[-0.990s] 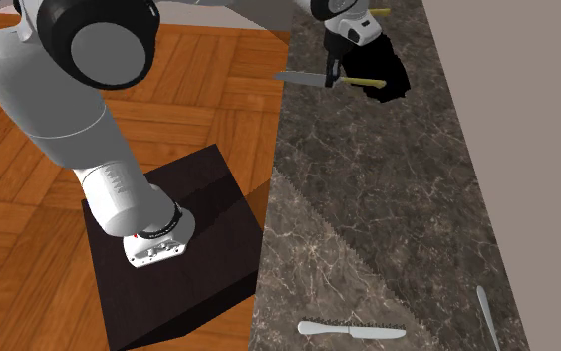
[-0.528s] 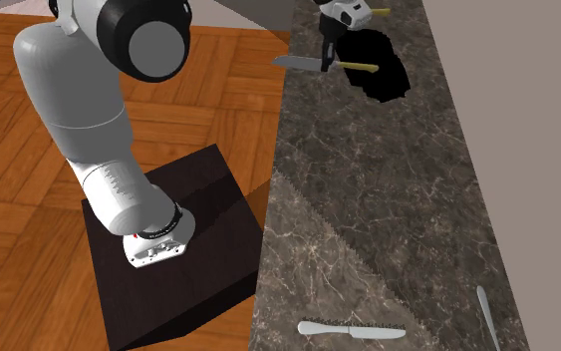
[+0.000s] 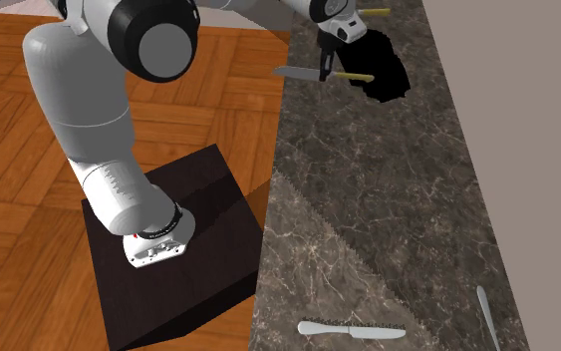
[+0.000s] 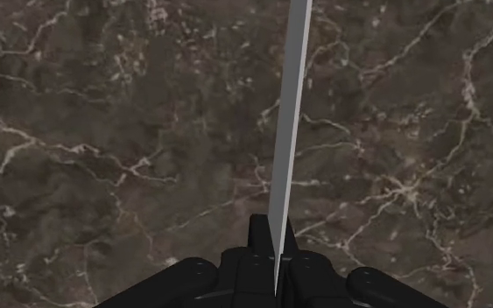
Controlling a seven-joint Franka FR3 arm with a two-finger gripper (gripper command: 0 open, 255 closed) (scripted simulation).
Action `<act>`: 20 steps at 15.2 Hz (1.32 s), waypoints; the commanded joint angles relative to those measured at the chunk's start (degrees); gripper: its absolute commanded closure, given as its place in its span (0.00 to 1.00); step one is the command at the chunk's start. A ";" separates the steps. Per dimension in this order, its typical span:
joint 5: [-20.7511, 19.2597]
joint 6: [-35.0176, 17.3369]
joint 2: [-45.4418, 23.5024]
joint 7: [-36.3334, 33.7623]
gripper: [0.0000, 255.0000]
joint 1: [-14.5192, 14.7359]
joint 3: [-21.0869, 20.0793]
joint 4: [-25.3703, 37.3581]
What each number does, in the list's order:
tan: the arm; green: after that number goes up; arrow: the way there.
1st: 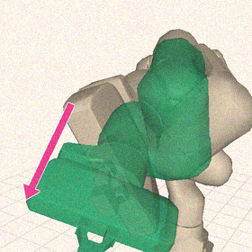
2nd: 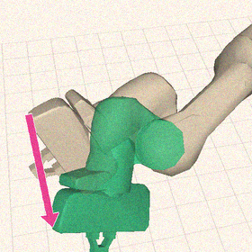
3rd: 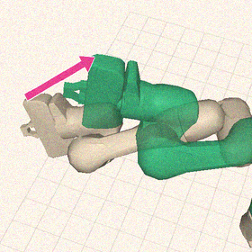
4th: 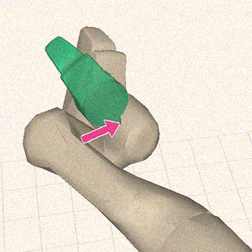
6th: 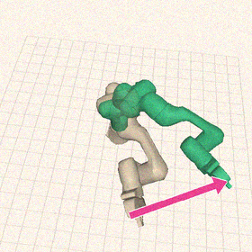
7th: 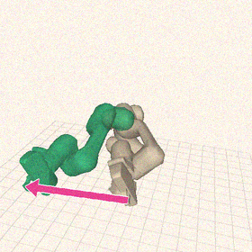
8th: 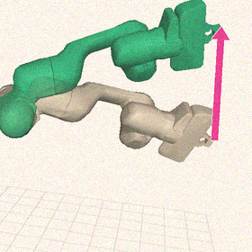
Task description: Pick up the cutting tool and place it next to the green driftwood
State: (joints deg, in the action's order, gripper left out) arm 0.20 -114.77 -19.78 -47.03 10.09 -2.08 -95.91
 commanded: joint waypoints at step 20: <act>-0.09 -7.48 -3.37 0.06 0.00 0.01 0.06 -4.08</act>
State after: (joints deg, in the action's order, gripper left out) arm 0.10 -122.24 -23.16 -46.96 10.10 -2.02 -99.99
